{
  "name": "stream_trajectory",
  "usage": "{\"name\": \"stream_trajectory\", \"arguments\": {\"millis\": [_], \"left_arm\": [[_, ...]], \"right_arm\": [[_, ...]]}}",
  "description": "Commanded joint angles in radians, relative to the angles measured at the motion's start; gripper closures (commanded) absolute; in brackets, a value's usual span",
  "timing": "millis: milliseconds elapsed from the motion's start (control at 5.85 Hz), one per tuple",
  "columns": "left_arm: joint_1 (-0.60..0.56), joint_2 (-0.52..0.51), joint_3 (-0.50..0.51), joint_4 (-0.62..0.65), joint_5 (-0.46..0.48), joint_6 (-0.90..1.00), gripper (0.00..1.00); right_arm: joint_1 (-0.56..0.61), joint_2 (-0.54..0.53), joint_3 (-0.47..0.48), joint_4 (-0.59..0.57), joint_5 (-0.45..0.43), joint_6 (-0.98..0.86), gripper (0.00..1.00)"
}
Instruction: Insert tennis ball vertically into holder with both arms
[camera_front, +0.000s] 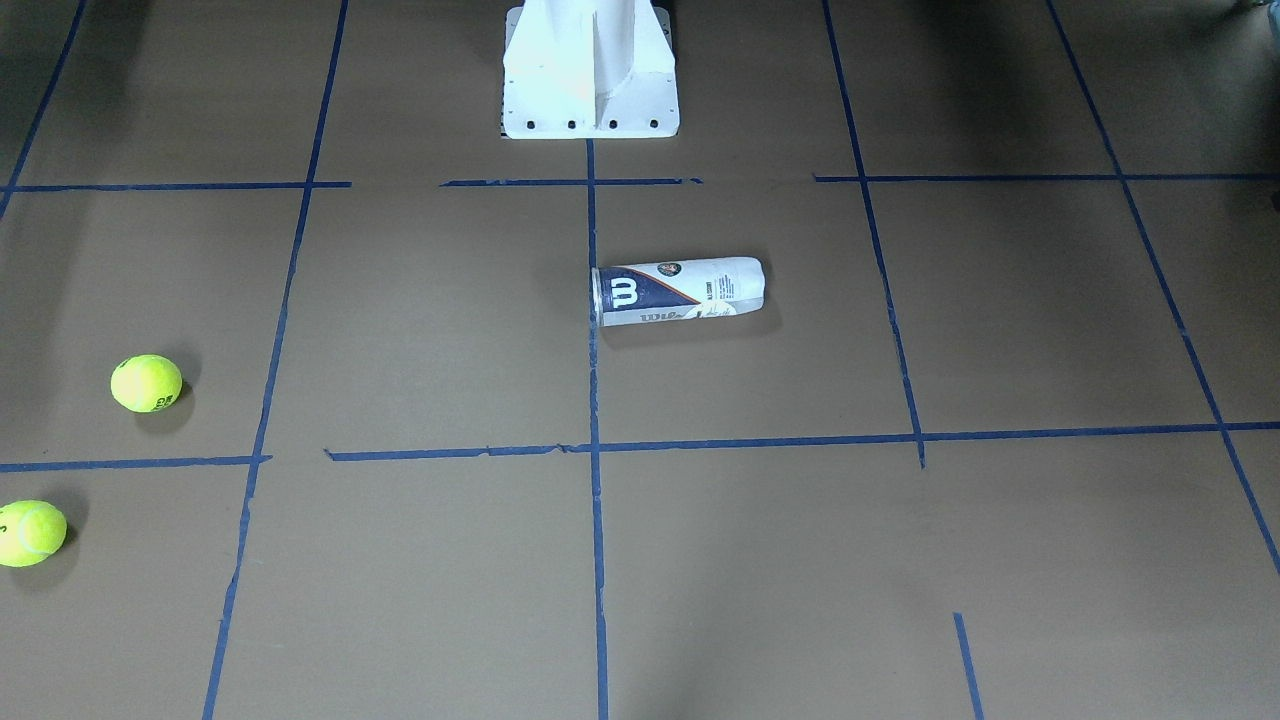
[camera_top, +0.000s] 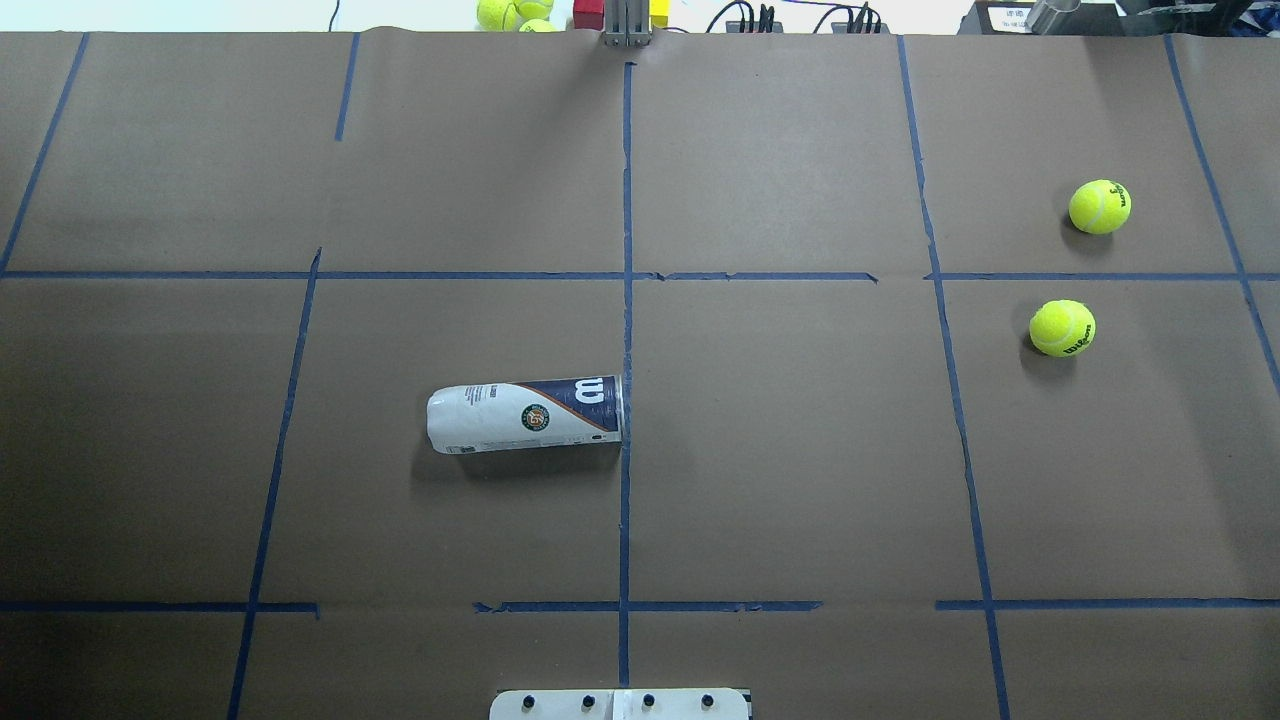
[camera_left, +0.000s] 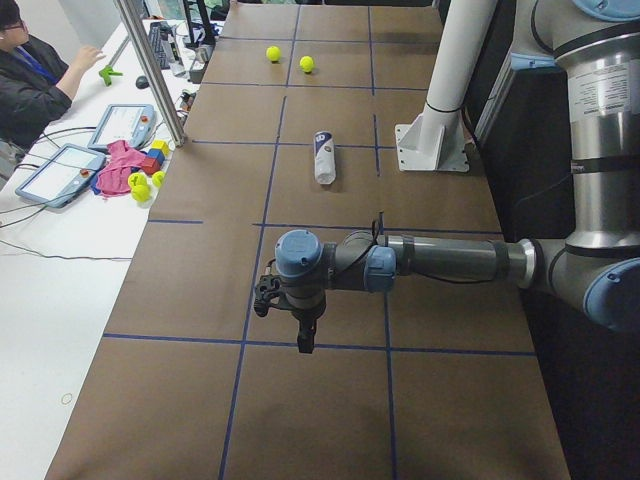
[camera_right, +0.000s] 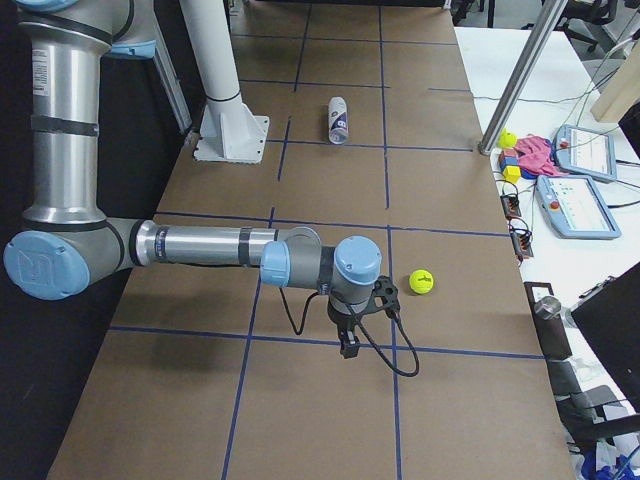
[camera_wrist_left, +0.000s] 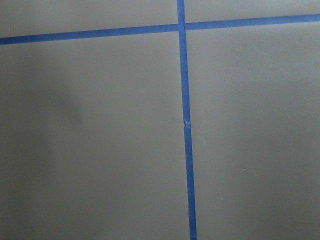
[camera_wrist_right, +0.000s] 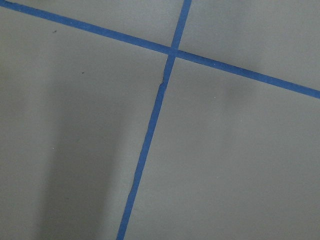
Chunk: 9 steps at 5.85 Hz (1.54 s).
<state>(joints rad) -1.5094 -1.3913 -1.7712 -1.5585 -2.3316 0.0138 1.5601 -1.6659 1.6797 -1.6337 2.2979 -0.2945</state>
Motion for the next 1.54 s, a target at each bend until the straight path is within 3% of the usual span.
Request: {"name": "stream_trajectory", "arguments": {"millis": [0,342,684,855,1026,1368], "left_arm": [[0.001,0.0,-0.002,-0.002,0.0,0.0,0.0],[0.006,-0.003,-0.022,-0.003,0.008,0.0,0.0],[0.014,-0.131,-0.028,-0.014,0.003,-0.011,0.0],[0.014,-0.14,-0.039,-0.032,0.0,0.001,0.0],[0.017,-0.138,-0.047,-0.098,-0.002,-0.008,0.0],[0.142,-0.165,-0.07,-0.338,-0.026,-0.078,0.0]], "right_arm": [[0.0,-0.002,0.002,0.015,0.002,0.001,0.0],[0.0,-0.002,0.0,0.04,0.005,0.009,0.0],[0.0,0.002,0.0,0.041,0.028,0.012,0.0],[0.0,0.002,0.0,0.041,0.029,0.012,0.0],[0.0,0.002,0.0,0.041,0.031,0.012,0.0],[0.0,0.002,0.0,0.041,0.031,0.012,0.0]]}}
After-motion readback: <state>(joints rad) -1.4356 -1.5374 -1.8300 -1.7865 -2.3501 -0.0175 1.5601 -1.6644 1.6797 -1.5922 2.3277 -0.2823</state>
